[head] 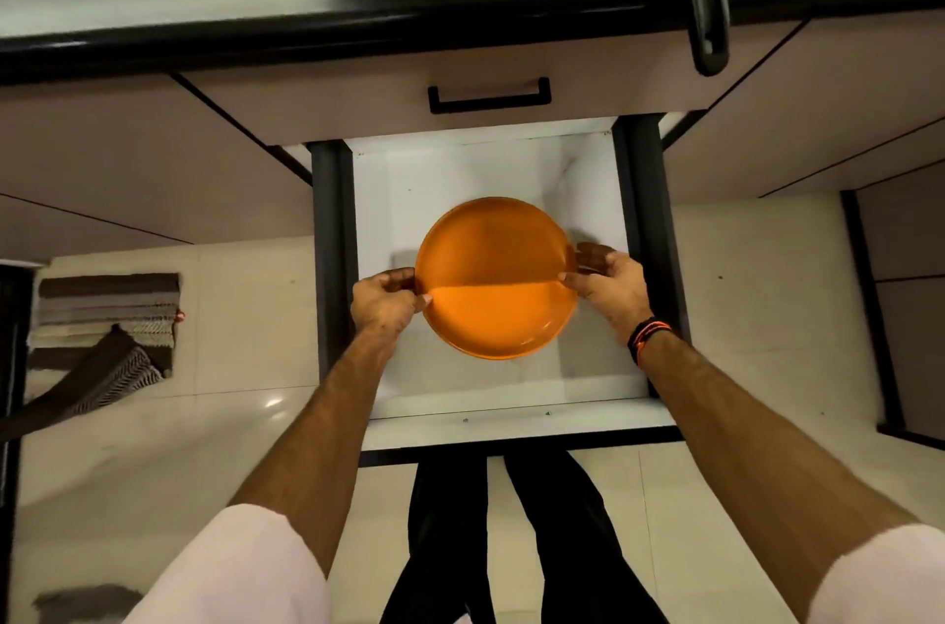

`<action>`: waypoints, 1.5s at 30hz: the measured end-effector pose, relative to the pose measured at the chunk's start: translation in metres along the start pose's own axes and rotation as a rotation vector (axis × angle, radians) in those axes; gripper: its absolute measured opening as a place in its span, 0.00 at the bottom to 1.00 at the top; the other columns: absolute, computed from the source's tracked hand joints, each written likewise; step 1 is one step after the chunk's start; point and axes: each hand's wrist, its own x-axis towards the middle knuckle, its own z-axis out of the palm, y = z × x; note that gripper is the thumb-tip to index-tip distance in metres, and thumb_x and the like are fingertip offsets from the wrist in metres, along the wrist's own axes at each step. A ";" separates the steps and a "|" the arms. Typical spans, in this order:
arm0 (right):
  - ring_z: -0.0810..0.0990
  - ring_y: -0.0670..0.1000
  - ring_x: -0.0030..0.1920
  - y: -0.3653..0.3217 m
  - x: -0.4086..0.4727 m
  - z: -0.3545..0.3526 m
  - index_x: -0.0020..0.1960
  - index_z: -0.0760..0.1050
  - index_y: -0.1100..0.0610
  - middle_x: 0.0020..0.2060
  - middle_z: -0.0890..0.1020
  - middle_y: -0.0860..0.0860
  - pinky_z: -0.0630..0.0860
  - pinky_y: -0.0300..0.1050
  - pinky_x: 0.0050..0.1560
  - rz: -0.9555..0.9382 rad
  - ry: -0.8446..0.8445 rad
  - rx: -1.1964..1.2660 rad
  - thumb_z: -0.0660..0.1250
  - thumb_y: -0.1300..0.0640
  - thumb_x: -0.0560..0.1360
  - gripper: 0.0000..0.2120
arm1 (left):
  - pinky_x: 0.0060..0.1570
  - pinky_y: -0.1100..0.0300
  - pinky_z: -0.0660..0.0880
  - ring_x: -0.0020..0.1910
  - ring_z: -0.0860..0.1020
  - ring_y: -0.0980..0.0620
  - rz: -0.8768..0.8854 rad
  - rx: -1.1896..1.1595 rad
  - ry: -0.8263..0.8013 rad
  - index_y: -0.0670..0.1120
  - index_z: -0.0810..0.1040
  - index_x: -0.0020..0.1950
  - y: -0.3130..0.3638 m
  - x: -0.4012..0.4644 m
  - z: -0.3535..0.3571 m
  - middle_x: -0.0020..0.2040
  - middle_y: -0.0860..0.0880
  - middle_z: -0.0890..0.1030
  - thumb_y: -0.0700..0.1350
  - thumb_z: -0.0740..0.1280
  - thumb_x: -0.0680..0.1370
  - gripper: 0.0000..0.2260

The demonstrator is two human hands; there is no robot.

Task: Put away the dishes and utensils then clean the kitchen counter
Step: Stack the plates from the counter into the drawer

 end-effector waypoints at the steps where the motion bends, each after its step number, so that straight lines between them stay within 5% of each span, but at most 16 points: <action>1: 0.80 0.55 0.58 0.004 0.006 0.004 0.64 0.76 0.54 0.55 0.82 0.52 0.78 0.55 0.61 0.014 0.015 -0.033 0.78 0.64 0.68 0.26 | 0.61 0.45 0.77 0.53 0.81 0.45 -0.003 0.005 0.011 0.43 0.82 0.54 -0.003 0.006 0.005 0.49 0.46 0.83 0.33 0.76 0.69 0.14; 6: 0.79 0.52 0.56 0.028 0.039 0.028 0.63 0.78 0.53 0.55 0.82 0.49 0.77 0.46 0.59 0.049 0.051 -0.075 0.73 0.69 0.69 0.25 | 0.62 0.50 0.76 0.52 0.80 0.47 -0.028 0.047 0.004 0.50 0.80 0.40 -0.023 0.043 0.032 0.45 0.51 0.83 0.33 0.77 0.69 0.13; 10: 0.81 0.54 0.57 0.048 0.069 0.045 0.64 0.78 0.57 0.60 0.81 0.53 0.80 0.49 0.58 0.024 0.013 -0.084 0.73 0.71 0.69 0.25 | 0.59 0.54 0.74 0.50 0.77 0.50 0.033 0.243 -0.041 0.52 0.79 0.46 -0.039 0.071 0.051 0.47 0.52 0.81 0.37 0.74 0.73 0.10; 15: 0.80 0.51 0.58 0.059 0.088 0.051 0.67 0.77 0.51 0.61 0.80 0.49 0.76 0.41 0.54 0.009 0.038 -0.305 0.72 0.65 0.72 0.25 | 0.60 0.55 0.72 0.51 0.75 0.52 0.079 0.316 -0.060 0.48 0.81 0.59 -0.056 0.090 0.062 0.52 0.52 0.80 0.39 0.73 0.74 0.14; 22: 0.79 0.49 0.55 0.071 0.092 0.055 0.66 0.78 0.52 0.58 0.81 0.49 0.79 0.49 0.60 -0.017 0.081 -0.266 0.70 0.67 0.72 0.24 | 0.63 0.53 0.72 0.60 0.77 0.47 0.083 0.304 -0.061 0.45 0.79 0.63 -0.061 0.094 0.069 0.61 0.47 0.81 0.38 0.73 0.74 0.18; 39: 0.76 0.49 0.59 0.072 0.092 0.064 0.66 0.78 0.54 0.60 0.79 0.49 0.72 0.38 0.58 0.008 0.062 -0.283 0.68 0.67 0.73 0.22 | 0.66 0.46 0.71 0.64 0.77 0.43 0.081 0.378 -0.064 0.46 0.77 0.67 -0.063 0.098 0.072 0.64 0.46 0.80 0.40 0.75 0.73 0.23; 45: 0.76 0.52 0.63 0.062 0.076 0.055 0.68 0.74 0.55 0.65 0.77 0.50 0.74 0.43 0.64 0.050 -0.021 -0.218 0.73 0.64 0.72 0.26 | 0.69 0.48 0.68 0.69 0.72 0.43 -0.026 0.414 -0.123 0.45 0.69 0.74 -0.051 0.086 0.063 0.71 0.45 0.74 0.46 0.76 0.73 0.31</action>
